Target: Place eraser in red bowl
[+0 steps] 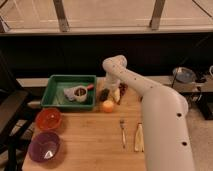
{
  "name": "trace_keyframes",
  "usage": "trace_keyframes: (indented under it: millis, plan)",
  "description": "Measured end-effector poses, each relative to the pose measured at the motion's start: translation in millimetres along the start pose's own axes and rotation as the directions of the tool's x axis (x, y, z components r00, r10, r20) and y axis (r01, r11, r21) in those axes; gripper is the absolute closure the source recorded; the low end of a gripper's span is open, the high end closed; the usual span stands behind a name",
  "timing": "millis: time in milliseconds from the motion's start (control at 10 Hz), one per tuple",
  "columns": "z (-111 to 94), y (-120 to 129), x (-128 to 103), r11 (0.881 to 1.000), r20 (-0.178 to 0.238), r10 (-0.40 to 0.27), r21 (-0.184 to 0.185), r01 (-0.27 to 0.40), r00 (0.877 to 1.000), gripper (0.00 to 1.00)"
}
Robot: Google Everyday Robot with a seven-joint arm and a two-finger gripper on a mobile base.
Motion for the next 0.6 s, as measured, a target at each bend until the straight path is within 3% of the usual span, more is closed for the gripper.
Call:
trace_keyframes:
  millis: [500, 600]
  plan:
    - [30, -21, -16, 1.0, 0.097, -0.022, -0.003, 0.022, 0.995, 0.23]
    - [33, -24, -16, 1.0, 0.102, -0.022, 0.001, 0.022, 0.995, 0.31]
